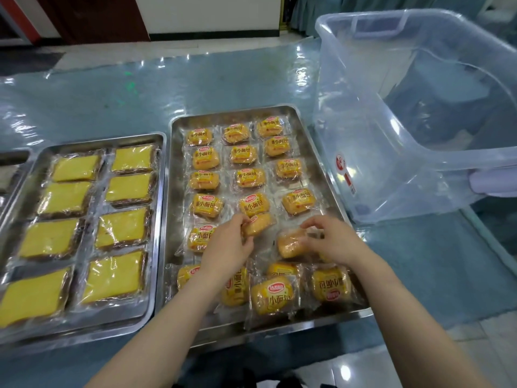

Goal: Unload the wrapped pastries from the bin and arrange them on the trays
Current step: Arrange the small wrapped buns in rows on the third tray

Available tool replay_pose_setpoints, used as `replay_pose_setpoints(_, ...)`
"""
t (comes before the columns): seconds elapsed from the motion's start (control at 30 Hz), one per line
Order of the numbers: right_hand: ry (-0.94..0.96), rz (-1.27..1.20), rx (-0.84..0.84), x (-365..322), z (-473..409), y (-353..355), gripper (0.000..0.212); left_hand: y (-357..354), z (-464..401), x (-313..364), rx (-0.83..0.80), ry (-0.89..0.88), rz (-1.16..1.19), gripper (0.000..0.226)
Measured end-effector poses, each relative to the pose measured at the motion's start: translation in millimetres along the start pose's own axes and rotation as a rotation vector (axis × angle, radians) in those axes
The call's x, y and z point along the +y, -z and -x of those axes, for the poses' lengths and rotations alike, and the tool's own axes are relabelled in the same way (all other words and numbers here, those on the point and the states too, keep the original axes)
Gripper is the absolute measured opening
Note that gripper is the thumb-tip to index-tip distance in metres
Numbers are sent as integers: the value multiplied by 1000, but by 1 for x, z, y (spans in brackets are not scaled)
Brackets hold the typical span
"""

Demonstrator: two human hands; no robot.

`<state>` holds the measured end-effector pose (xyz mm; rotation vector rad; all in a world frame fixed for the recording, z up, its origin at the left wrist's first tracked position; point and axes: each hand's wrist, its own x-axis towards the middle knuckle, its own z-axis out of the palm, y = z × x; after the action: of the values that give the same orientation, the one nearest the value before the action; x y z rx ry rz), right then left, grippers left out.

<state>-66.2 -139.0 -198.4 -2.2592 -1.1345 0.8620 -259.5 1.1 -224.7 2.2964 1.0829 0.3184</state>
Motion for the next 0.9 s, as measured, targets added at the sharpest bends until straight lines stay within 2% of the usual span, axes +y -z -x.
replay_pose_setpoints(0.07,29,139,-144,5,0,-1,66,2,0,-2,-1,-29,-33,38)
replay_pose_setpoints(0.1,52,210,-132,8,-1,-3,72,1,2,-2,-11,-43,-52,42)
replay_pose_setpoints(0.13,63,220,-86,10,-1,-4,69,-1,4,-3,-28,-55,-70,47)
replay_pose_setpoints(0.27,38,-53,67,18,-2,-5,32,-10,13,-2,-150,-66,-107,75)
replay_pose_setpoints(0.37,6,-137,206,20,-5,-4,13,-10,14,-2,-209,-64,-74,89)
replay_pose_setpoints(0.4,-25,-135,247,20,-7,-5,9,-10,13,-2,-214,-70,-85,89)
replay_pose_setpoints(0.53,-112,-44,293,19,-17,-8,37,-6,7,2,-275,-89,-164,82)
replay_pose_setpoints(0.67,-156,-18,356,21,-23,-10,39,-6,7,6,-298,-113,-170,75)
replay_pose_setpoints(0.77,-166,23,392,21,-22,-12,45,-6,8,8,-243,-34,-110,62)
replay_pose_setpoints(0.83,-66,100,438,18,-18,-15,48,-6,7,9,-185,34,-54,50)
replay_pose_setpoints(0.9,144,224,426,15,-13,-18,45,-7,5,12,-195,56,-70,41)
